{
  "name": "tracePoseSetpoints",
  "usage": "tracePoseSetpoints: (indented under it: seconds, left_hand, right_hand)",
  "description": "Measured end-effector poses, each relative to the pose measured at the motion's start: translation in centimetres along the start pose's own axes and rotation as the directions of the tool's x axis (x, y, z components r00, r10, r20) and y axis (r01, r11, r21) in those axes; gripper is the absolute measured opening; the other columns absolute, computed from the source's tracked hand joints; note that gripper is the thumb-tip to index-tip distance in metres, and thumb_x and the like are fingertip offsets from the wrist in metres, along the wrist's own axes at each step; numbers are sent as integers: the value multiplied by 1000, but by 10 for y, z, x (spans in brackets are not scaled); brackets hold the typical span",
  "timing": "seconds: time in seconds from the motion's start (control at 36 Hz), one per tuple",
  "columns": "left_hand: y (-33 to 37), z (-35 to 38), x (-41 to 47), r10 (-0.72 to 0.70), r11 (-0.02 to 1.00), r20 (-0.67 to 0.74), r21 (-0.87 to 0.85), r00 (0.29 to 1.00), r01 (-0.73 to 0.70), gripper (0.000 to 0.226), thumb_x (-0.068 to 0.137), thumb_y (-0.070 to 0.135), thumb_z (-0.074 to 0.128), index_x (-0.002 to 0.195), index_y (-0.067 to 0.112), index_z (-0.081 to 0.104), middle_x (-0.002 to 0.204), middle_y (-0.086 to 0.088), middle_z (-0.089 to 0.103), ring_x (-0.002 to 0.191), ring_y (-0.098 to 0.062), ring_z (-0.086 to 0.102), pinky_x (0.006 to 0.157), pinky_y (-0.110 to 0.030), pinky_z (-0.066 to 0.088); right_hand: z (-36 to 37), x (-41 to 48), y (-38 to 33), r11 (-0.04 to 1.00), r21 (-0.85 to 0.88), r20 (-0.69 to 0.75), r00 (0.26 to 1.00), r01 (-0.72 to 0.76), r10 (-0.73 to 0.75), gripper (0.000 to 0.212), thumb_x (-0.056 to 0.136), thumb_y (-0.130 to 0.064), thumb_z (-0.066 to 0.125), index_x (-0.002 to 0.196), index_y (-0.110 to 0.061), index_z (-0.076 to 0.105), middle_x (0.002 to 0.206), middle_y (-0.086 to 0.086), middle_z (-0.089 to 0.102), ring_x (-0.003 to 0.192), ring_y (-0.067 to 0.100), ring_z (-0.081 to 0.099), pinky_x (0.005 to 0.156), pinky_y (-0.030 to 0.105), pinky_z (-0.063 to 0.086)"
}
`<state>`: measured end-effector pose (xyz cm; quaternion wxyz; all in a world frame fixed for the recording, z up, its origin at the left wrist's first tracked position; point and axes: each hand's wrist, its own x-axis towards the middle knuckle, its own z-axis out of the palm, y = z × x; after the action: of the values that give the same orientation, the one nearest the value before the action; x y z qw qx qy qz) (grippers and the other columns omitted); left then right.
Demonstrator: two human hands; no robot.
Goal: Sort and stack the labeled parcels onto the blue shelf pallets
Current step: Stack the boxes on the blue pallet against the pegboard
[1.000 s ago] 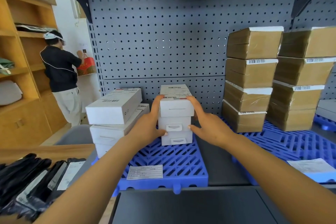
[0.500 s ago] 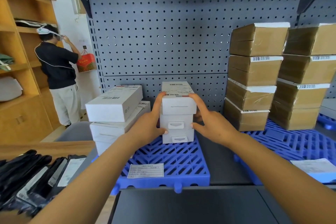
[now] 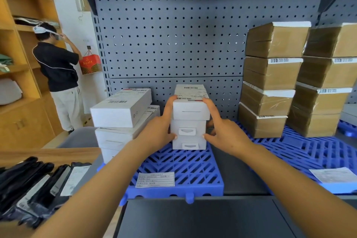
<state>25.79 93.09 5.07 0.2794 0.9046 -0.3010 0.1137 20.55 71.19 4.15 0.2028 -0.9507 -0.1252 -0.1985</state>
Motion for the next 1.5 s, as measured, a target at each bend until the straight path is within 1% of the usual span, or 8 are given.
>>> tracePoseSetpoints:
  seconds: [0.08, 0.19, 0.33, 0.72, 0.86, 1.31, 1.39, 1.5]
  left_hand:
    - [3, 0, -1, -5, 1000, -7, 16, 1000, 5, 119, 78, 16, 77, 144, 45, -17, 78, -8, 63, 64, -16, 61, 58, -33, 55]
    - [6, 4, -1, -21, 999, -20, 50, 1000, 22, 117, 80, 16, 74, 144, 43, -20, 81, -8, 64, 67, -17, 61, 63, -37, 56]
    - [2, 3, 0, -12, 1000, -29, 13, 1000, 13, 117, 78, 16, 77, 143, 47, -15, 88, -11, 66, 70, -18, 63, 66, -40, 57]
    - [8, 1, -1, 4, 998, -7, 62, 1000, -4, 114, 81, 20, 75, 145, 41, -17, 77, -7, 62, 65, -15, 60, 60, -34, 55]
    - [7, -1, 1, 19, 996, 9, 83, 1000, -20, 114, 78, 22, 77, 144, 42, -15, 73, -8, 62, 62, -18, 61, 60, -42, 55]
    - [9, 1, 2, 30, 997, 25, 67, 999, -32, 113, 81, 20, 73, 144, 38, -18, 65, -7, 59, 57, -19, 60, 54, -38, 54]
    - [11, 1, 1, 33, 996, 19, 83, 999, -35, 112, 81, 19, 73, 145, 35, -17, 64, -6, 57, 56, -19, 59, 52, -35, 51]
    - [12, 0, 1, 31, 994, 18, 100, 999, -32, 113, 81, 21, 74, 145, 34, -17, 66, -6, 57, 57, -18, 59, 51, -33, 50]
  right_hand:
    - [-3, 0, 1, 1000, -12, 5, 1000, 8, -8, 108, 84, -28, 67, 138, -55, -23, 96, 8, 68, 68, 23, 66, 62, 48, 57]
    - [-7, 1, 3, 1000, -6, 17, 1000, 10, -10, 109, 84, -30, 68, 138, -55, -23, 105, 5, 68, 71, 21, 66, 64, 46, 57]
    - [-5, 2, 2, 1000, 3, 24, 1000, 12, -12, 113, 82, -27, 70, 137, -53, -25, 89, 2, 67, 67, 18, 65, 63, 44, 57]
    - [-11, 2, 6, 999, 4, 35, 998, 44, -44, 115, 82, -26, 72, 132, -60, -26, 95, -3, 70, 74, 12, 66, 72, 39, 57]
    - [-16, 0, 8, 995, 96, 76, 996, 31, -38, 112, 84, -21, 71, 135, -62, -20, 90, -8, 70, 51, 8, 64, 63, 31, 58]
    - [-12, -5, -6, 997, 74, 55, 998, -25, 21, 111, 87, -16, 63, 134, -56, -29, 78, 2, 69, 42, 12, 61, 51, 36, 56]
    - [-11, -4, -4, 998, 53, 51, 998, -31, 28, 110, 87, -17, 64, 136, -54, -27, 79, 2, 67, 44, 13, 61, 52, 40, 56]
    - [-11, -4, -2, 999, -36, 11, 999, -38, 38, 108, 85, -28, 66, 138, -51, -26, 90, 3, 65, 64, 18, 63, 59, 44, 55]
